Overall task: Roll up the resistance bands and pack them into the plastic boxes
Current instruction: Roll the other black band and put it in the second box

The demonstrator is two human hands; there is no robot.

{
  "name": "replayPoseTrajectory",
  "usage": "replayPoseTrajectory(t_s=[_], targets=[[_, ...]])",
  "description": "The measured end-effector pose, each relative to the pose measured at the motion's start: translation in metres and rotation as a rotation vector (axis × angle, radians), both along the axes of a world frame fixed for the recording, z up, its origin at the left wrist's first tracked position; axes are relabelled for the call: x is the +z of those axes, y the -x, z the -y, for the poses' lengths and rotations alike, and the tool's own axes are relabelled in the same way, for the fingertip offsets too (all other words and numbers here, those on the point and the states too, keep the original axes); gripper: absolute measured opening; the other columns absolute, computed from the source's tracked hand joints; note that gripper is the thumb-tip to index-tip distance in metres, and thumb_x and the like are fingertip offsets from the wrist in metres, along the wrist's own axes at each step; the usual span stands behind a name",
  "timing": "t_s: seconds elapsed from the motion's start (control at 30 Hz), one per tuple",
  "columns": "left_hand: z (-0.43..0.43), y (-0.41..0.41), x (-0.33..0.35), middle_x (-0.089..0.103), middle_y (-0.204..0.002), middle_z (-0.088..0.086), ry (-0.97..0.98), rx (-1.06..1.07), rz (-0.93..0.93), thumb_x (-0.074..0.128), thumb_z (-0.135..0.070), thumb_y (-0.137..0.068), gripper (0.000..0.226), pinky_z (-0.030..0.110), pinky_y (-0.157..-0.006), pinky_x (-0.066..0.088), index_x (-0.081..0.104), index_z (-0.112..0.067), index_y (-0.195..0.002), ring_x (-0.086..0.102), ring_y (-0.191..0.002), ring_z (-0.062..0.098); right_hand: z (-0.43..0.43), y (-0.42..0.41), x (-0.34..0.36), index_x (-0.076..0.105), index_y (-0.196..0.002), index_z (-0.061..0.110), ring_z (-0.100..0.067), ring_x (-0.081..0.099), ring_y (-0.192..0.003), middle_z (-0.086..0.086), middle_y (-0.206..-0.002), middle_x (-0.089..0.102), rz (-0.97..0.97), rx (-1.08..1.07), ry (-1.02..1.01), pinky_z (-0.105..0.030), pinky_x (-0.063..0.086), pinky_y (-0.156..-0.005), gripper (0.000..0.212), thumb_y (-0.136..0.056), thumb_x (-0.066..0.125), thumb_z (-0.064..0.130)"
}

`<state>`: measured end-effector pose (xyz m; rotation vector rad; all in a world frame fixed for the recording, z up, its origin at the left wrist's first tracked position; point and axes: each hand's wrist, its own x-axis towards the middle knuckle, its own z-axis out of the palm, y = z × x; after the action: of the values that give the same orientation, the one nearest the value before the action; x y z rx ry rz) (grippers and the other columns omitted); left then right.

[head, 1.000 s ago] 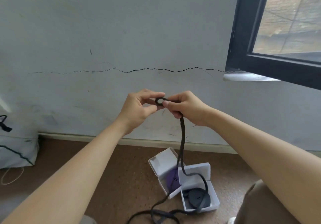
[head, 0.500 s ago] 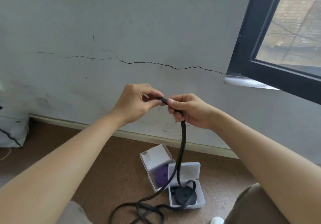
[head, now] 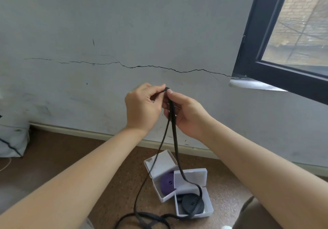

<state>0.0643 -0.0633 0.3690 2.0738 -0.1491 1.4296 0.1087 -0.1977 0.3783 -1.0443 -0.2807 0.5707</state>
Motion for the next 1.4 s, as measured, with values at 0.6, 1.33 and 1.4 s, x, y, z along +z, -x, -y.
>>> replayPoseTrajectory(t_s=[0.6,1.33,1.4], targets=[[-0.010,0.001,0.001,0.075,-0.081,0.004,-0.014,-0.288,-0.201,0.086,-0.012,-0.080,0.017,0.039,-0.064,0.058,0.082,-0.008,-0.096,0.073,-0.071,0.019,0.015,-0.005,0.002,0.066,-0.090,0.003,-0.016,0.058,-0.065,-0.007,-0.073,0.063,-0.045,-0.043,0.135,-0.025,0.050,-0.064,0.009,-0.094,0.063,0.011],[-0.016,0.011,0.016,0.074,-0.084,-0.003,-0.065,-0.166,-0.069,0.089,-0.027,-0.075,0.027,0.033,-0.066,0.054,0.082,-0.016,-0.099,0.065,-0.076,0.016,0.016,-0.006,0.004,0.074,-0.098,0.003,-0.019,0.066,-0.081,-0.010,-0.090,0.068,0.094,0.189,0.004,-0.027,0.058,-0.079,0.018,-0.095,0.064,0.018],[-0.009,0.009,0.012,0.073,-0.081,-0.001,-0.063,-0.086,-0.008,0.088,-0.026,-0.075,0.025,0.036,-0.064,0.053,0.083,-0.017,-0.098,0.064,-0.074,0.019,0.013,-0.002,0.006,0.076,-0.096,0.006,-0.018,0.067,-0.082,-0.008,-0.091,0.069,0.058,0.181,-0.033,-0.026,0.058,-0.079,0.019,-0.094,0.065,0.021]])
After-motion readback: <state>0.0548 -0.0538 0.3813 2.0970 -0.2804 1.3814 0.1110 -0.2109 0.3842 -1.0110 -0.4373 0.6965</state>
